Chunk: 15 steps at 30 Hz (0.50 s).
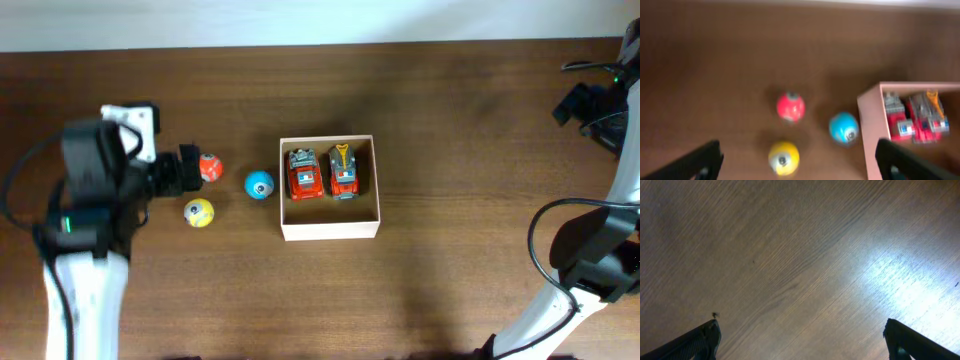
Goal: Pack container
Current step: 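Move the left gripper over the yellow ball and lower onto it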
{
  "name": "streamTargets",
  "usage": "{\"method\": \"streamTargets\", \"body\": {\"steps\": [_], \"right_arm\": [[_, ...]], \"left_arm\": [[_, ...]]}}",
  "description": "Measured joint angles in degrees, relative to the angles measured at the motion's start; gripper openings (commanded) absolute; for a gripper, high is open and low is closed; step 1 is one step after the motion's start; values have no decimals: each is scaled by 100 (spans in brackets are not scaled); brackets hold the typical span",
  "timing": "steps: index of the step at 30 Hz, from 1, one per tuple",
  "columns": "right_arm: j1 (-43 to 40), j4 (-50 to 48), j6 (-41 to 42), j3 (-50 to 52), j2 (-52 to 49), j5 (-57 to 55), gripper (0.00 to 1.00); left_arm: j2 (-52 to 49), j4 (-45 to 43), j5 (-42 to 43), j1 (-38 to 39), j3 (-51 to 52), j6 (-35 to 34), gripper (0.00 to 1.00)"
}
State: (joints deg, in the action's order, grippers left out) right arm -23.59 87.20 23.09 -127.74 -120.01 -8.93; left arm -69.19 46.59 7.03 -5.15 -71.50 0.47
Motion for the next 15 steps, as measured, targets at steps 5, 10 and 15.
{"method": "streamTargets", "body": {"steps": [5,10,15], "right_arm": [[0,0,0,0,2,0,99],[0,0,4,0,4,0,99],[0,0,2,0,4,0,99]], "left_arm": [[-1058,872,157,0,-782,-2,99],[-1589,962,385,0,-800,-2,99],[-1840,1027,903,-2,-800,-2,99]]}}
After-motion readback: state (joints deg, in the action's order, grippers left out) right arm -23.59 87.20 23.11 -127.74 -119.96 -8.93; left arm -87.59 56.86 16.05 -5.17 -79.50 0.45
